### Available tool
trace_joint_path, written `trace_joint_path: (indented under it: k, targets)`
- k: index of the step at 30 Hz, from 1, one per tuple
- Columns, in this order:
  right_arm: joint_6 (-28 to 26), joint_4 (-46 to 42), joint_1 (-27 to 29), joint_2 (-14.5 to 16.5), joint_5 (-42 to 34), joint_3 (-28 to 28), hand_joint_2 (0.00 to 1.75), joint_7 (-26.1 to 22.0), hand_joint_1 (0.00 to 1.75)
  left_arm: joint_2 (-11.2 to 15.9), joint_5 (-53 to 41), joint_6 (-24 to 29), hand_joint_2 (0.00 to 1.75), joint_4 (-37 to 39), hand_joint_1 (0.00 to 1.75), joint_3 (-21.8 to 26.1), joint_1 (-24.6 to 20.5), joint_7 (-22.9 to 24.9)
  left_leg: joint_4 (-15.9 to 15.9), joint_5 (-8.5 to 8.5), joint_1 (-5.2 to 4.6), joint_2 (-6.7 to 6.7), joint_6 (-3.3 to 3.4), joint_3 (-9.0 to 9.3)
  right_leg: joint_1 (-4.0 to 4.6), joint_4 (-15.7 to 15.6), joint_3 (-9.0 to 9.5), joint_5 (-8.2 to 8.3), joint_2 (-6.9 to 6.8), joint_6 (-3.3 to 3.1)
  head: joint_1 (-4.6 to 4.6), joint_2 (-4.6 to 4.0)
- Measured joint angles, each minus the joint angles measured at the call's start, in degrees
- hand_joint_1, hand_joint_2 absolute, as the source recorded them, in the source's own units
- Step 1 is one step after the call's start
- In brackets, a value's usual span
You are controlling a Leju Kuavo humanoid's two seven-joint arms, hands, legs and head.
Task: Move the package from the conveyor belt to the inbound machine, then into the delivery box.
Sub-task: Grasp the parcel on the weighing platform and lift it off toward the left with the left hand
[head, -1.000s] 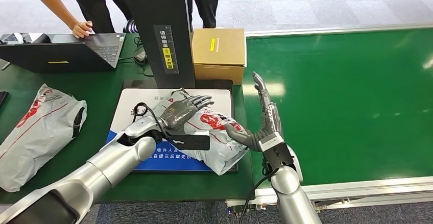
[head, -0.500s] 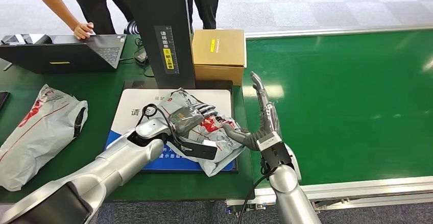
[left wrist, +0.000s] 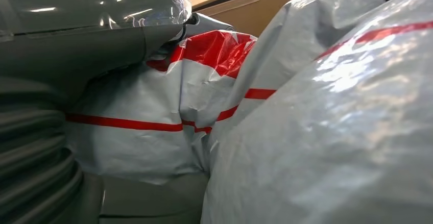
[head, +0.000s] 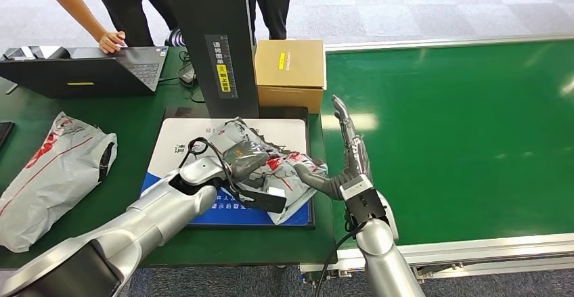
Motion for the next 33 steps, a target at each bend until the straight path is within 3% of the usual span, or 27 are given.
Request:
trace_joint_path:
  k: [8,24,33]
  targets:
    - [-0.08,-0.31,0.11,0.10,0.51,0.00,1.75,0.28,0.00,1.00,-0.13,1.30,1.75,-0.22,1.75,0.15,-0.42,1.02,0.00,0.00,0.00,0.01,-0.01,-0.03,0.02,0.03,-0.07,0.01,0.01,-0.02,0.00,0.00]
    - [-0.98,-1.36,0.59,0.04,1.03,0.00,1.75,1.48,0.00,9.71,-0.23,2.53,1.75,-10.01,1.75,7.92,0.32,4.03,0.00,0.09,0.00,0.02,-0.14,-0.41,0.03,0.15,-0.54,0.04,0.02,-0.08,0.00,0.00]
    - [-1.37,-2.80,1.50,0.05,1.69,-0.02,1.75,2.08,0.00,11.77,-1.32,2.60,1.75,-15.63,1.75,12.37,1.22,4.75,0.00,0.09,0.00,0.02,-0.14,-0.52,0.02,0.14,-0.64,0.04,0.02,-0.08,0.00,0.00]
